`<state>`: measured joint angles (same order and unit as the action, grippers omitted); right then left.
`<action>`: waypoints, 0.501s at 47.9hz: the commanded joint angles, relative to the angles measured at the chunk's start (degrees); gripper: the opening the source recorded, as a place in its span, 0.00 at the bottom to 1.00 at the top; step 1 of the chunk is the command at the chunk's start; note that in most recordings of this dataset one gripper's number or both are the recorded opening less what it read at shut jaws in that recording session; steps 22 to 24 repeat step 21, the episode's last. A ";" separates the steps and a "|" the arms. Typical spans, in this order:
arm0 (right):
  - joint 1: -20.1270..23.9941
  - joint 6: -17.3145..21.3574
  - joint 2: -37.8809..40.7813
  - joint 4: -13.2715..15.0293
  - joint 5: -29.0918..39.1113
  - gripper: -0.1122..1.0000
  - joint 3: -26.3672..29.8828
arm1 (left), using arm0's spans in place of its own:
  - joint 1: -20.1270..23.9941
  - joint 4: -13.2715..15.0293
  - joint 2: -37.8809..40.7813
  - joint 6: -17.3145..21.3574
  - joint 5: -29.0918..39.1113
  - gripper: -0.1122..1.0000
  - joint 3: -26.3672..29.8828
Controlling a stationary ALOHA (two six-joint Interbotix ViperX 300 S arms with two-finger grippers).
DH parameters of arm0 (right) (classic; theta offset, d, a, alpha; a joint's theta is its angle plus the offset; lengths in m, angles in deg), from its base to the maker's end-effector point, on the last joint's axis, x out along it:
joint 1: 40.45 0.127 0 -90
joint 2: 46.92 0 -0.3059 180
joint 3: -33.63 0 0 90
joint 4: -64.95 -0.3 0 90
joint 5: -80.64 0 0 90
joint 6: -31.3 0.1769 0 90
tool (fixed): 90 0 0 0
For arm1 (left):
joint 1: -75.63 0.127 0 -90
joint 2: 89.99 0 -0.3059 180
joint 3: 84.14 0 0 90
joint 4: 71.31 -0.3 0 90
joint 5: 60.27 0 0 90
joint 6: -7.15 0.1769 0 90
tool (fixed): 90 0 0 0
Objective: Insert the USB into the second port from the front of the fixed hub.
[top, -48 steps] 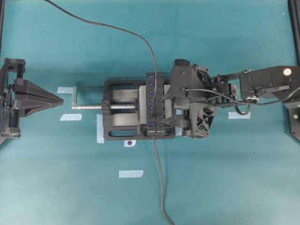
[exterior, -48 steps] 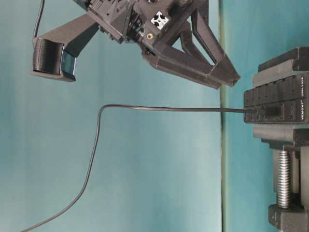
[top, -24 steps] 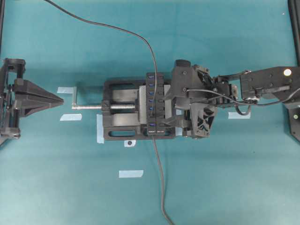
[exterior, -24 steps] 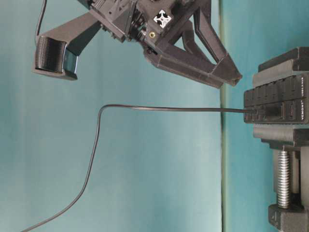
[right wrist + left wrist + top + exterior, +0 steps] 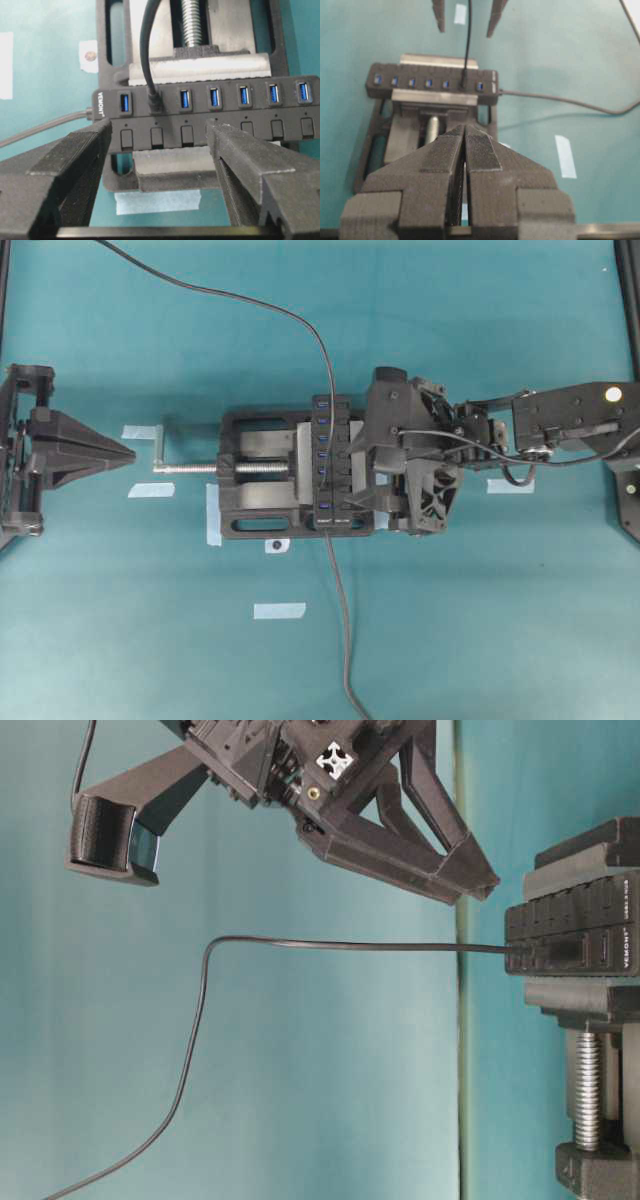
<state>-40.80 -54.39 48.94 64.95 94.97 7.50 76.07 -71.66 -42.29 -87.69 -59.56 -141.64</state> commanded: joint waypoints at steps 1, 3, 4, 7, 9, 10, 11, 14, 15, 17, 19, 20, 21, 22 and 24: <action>0.00 0.35 -1.49 -0.09 -0.44 0.82 0.44 | 0.00 0.00 0.18 -0.09 -0.53 0.10 0.88; 0.00 0.35 -1.49 -0.09 -0.44 0.82 0.44 | 0.00 -0.09 0.18 -0.09 -0.53 0.10 0.88; -0.09 0.35 -1.49 0.00 -0.44 0.82 0.44 | 0.09 -0.09 0.18 -0.09 -0.53 0.10 0.88; -0.09 0.35 -1.41 0.00 -0.44 0.82 0.44 | 0.09 -0.09 0.18 -0.09 -0.53 0.10 0.88; 0.00 0.35 -1.41 -0.09 -0.44 0.82 0.44 | 0.09 -0.09 0.18 -0.09 -0.53 0.10 0.79; -0.09 0.35 -1.41 0.00 -0.44 0.82 0.44 | 0.09 -0.09 0.18 -0.09 -0.53 0.10 0.79; 0.00 0.35 -1.41 0.00 -0.44 0.82 0.44 | 0.09 -0.09 0.18 -0.09 -0.53 0.10 0.79; -0.09 0.35 -1.41 0.00 -0.44 0.82 0.44 | 0.09 0.00 0.18 -0.09 -0.44 0.10 0.79; 0.00 0.35 -1.32 0.00 -0.44 0.82 0.44 | 0.09 -0.09 0.18 -0.09 -0.53 0.10 0.79; -0.09 0.35 -1.41 -0.09 -0.53 0.82 0.44 | 0.00 -0.09 0.18 -0.09 -0.44 0.10 0.70; 0.00 0.35 -1.32 -0.09 -0.44 0.82 0.44 | 0.09 -0.09 0.18 -0.09 -0.53 0.10 0.70; 0.00 0.35 -1.32 -0.09 -0.44 0.82 0.44 | 0.09 -0.09 0.18 -0.09 -0.44 0.10 0.70; 0.00 0.35 -1.23 0.00 -0.53 0.82 0.44 | 0.09 -0.09 0.18 -0.09 -0.44 0.10 0.70; 0.00 0.35 -1.23 0.00 -0.53 0.82 0.44 | 0.09 -0.09 0.18 -0.09 -0.44 0.10 0.70; 0.00 0.35 -1.23 0.00 -0.53 0.82 0.44 | 0.09 -0.09 0.18 -0.09 -0.44 0.10 0.70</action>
